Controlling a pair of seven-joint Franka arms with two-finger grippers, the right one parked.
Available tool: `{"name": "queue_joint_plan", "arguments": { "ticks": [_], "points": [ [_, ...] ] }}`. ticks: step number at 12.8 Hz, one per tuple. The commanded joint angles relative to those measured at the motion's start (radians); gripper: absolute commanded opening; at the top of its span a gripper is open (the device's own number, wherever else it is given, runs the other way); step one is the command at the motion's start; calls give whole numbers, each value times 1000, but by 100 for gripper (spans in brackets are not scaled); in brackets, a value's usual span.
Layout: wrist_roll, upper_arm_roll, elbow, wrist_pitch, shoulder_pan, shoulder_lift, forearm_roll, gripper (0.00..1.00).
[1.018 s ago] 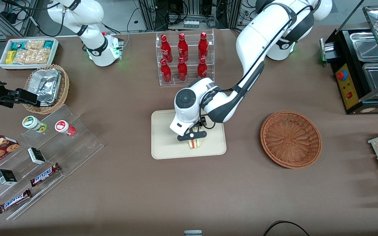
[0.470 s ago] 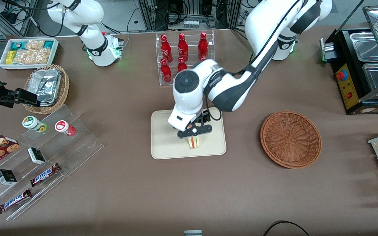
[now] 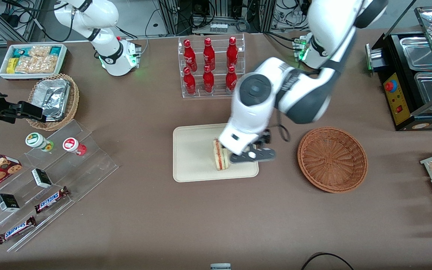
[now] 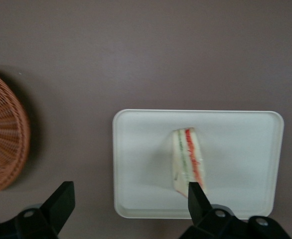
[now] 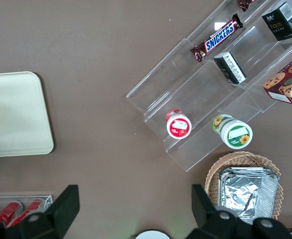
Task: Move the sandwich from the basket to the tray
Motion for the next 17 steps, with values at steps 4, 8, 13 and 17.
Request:
{"name": "queue_joint_plan", "arguments": {
  "ticks": [4, 8, 13, 17],
  "points": [
    [210, -2, -195, -31, 202, -182, -74, 100],
    [311, -4, -202, -58, 294, -216, -119, 100],
    [443, 1, -246, -121, 374, -275, -139, 100],
    [506, 1, -378, -116, 439, -386, -142, 100]
  ]
}}
